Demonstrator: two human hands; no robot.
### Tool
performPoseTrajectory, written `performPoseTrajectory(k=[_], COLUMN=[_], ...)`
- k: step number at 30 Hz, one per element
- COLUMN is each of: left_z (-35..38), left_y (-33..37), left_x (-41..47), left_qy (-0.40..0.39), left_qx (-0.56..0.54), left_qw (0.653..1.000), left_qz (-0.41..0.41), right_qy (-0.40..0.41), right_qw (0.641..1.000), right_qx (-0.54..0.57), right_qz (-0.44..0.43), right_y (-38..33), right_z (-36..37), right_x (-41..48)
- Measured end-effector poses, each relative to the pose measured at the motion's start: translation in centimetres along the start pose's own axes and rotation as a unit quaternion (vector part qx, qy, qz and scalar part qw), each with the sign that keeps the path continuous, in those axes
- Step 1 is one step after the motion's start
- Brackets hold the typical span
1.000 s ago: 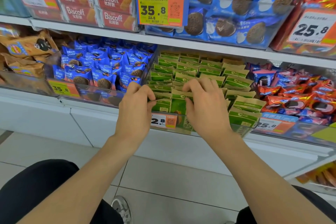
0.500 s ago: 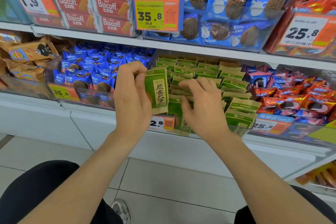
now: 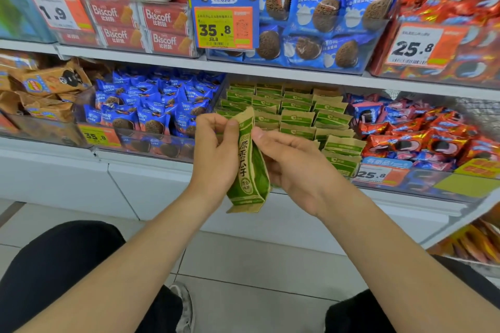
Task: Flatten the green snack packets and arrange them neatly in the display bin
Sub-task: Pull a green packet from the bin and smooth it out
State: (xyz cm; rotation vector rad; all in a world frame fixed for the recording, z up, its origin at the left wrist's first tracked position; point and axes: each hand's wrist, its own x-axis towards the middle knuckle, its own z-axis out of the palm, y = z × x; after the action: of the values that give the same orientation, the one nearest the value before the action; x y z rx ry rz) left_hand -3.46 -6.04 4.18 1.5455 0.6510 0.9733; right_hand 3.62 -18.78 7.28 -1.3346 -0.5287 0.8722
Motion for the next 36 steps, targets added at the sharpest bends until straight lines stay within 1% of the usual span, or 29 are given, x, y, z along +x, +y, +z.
performPoseTrajectory(k=[2,4,6,8,9,10,12,14,15,18,20,22,25,28,29,31,33,34,36], left_z=[0.5,0.7,0.8,1.2,1.5,1.8,2.3,2.5,2.4,1.9,1.6,1.5,1.2,1.0,0.9,0.6,0.2,0.0,-0.4], left_y=[0.4,0.6,0.9,1.2,1.3,1.5,1.6,1.2,0.8,-0.2,-0.9,-1.4,-1.5,-1.5,-1.3,-1.0,-0.5,-0.3,0.0], left_x=[-0.9,-2.1,-3.2,-3.8,-4.0,-4.1,-4.4,-4.5,-4.4,-3.9,-3.7,-3.7,-4.0,-3.8,-3.8,-3.5,-3.3,-3.3,-3.3], left_qy=[-0.011,-0.035,-0.072,-0.105,-0.117,-0.123,-0.125,-0.117,-0.125,-0.177,-0.194,-0.205,-0.213,-0.191,-0.177,-0.147,-0.128,-0.126,-0.141], left_qx=[-0.016,-0.038,-0.068,-0.061,-0.051,-0.046,-0.051,-0.054,-0.044,-0.012,-0.010,-0.022,-0.059,-0.101,-0.120,-0.158,-0.186,-0.192,-0.190], left_qw=[0.999,0.997,0.993,0.989,0.989,0.989,0.990,0.991,0.991,0.984,0.981,0.978,0.975,0.976,0.977,0.976,0.972,0.970,0.968], left_qz=[-0.028,-0.049,-0.070,-0.083,-0.080,-0.071,-0.048,-0.029,-0.021,-0.005,0.002,0.009,-0.002,-0.018,-0.025,-0.043,-0.063,-0.073,-0.082], right_qy=[-0.002,0.012,0.063,0.115,0.132,0.147,0.181,0.207,0.212,0.197,0.173,0.169,0.188,0.166,0.148,0.098,0.043,0.033,0.069], right_qw=[0.999,0.999,0.996,0.975,0.964,0.957,0.951,0.957,0.965,0.980,0.983,0.985,0.979,0.979,0.981,0.988,0.995,0.997,0.996], right_qx=[0.042,0.029,-0.054,-0.165,-0.192,-0.197,-0.185,-0.146,-0.109,0.025,0.064,0.039,-0.006,-0.047,-0.075,-0.117,-0.081,-0.054,-0.051], right_qz=[0.031,0.022,-0.023,-0.097,-0.131,-0.156,-0.168,-0.140,-0.113,-0.018,0.002,-0.021,-0.081,-0.110,-0.096,-0.022,0.043,0.045,-0.002], right_y=[0.0,0.4,1.2,1.7,1.7,1.8,2.0,2.6,3.0,3.8,4.1,4.5,4.7,4.4,4.3,4.6,5.0,5.2,5.3], right_z=[-0.3,-0.8,-1.3,-1.5,-1.5,-1.4,-1.5,-1.7,-1.7,-1.7,-1.6,-1.7,-1.8,-1.7,-1.7,-1.7,-1.5,-1.4,-1.0], right_x=[-0.6,-1.1,-1.4,-1.7,-1.9,-2.1,-2.3,-2.3,-2.3,-2.6,-3.0,-3.1,-3.2,-3.4,-3.5,-3.9,-4.3,-4.5,-4.5])
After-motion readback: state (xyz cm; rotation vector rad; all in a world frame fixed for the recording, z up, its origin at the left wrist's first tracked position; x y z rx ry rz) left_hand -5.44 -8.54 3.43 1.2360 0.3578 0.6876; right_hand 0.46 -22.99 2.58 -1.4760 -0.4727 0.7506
